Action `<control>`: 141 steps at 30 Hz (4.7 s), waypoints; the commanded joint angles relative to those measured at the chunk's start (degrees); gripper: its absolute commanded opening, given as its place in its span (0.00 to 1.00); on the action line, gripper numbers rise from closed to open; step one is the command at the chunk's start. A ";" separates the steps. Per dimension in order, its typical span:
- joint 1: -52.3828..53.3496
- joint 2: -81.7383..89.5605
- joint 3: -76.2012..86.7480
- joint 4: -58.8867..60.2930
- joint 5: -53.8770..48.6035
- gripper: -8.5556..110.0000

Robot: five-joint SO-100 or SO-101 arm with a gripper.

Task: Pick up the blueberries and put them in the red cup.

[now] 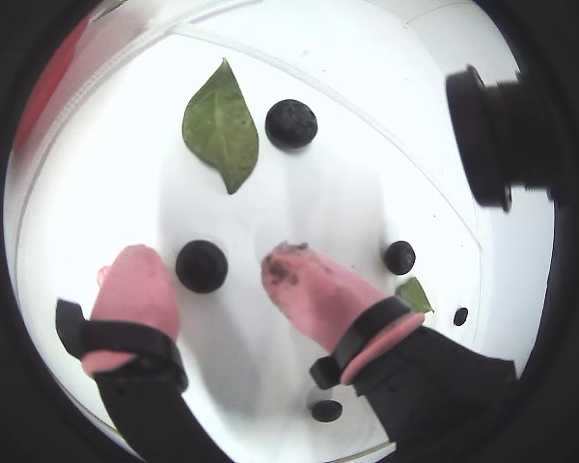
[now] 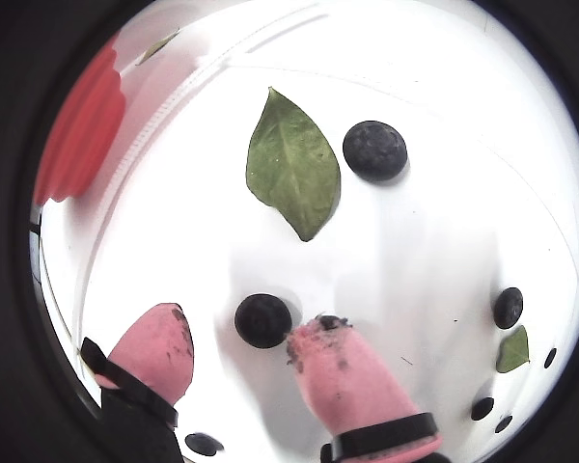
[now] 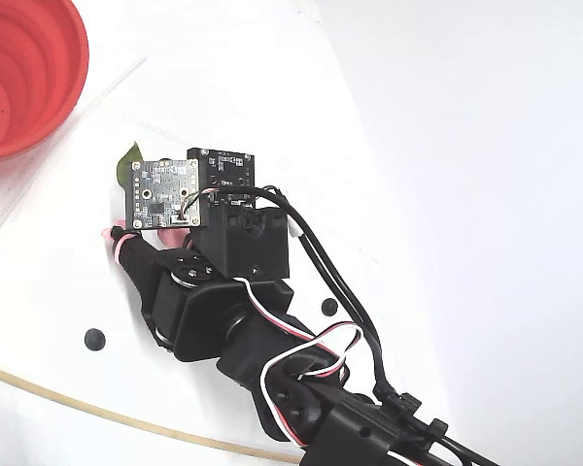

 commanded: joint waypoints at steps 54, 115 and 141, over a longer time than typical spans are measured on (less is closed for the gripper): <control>0.44 -7.38 -9.32 -3.78 -2.02 0.22; -3.78 10.11 -1.41 1.05 1.58 0.17; -8.35 18.19 0.97 3.08 3.60 0.17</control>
